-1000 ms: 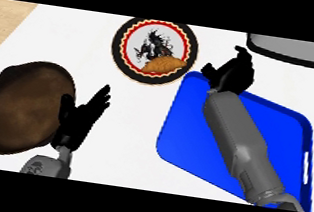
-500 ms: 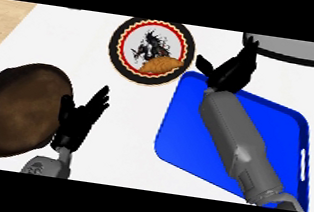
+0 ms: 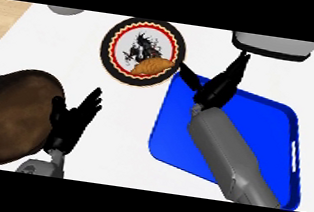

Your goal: Pick the croissant from the tray and place it in the plate

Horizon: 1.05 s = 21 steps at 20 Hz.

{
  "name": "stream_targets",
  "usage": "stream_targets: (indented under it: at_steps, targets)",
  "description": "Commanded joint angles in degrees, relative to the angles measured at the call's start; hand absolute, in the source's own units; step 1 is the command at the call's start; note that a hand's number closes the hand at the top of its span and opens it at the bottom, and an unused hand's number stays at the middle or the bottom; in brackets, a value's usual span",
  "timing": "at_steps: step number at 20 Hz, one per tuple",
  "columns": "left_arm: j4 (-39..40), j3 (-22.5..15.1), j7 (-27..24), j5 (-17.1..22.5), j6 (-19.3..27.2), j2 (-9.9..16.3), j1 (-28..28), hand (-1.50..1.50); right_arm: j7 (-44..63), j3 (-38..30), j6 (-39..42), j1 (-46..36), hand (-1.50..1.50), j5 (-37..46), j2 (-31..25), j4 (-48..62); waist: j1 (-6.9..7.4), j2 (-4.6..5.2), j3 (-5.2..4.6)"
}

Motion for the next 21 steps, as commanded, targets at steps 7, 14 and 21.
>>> stream_targets:
  at_steps: [7, 14, 21]
  targets:
    - [0.11, 0.83, -2.48, -0.11, -0.57, 1.0, 3.2, 0.0, 4.17, 20.49, -5.4, 12.37, -1.5, -2.41, 0.18, -13.55, -2.73, -0.65, -0.14]
    - [-0.79, 2.06, -1.68, 0.8, -0.1, 0.85, 2.94, 0.0, 10.21, 25.79, -5.43, 16.16, -1.5, 3.37, 0.19, -13.72, -3.41, -0.89, -0.19]
    - [-2.63, 0.71, 1.53, -0.14, 1.79, -0.66, 2.56, 0.0, 13.84, 27.57, -5.46, 22.32, -1.5, 9.07, 0.19, -16.72, -3.64, -1.06, -0.17]
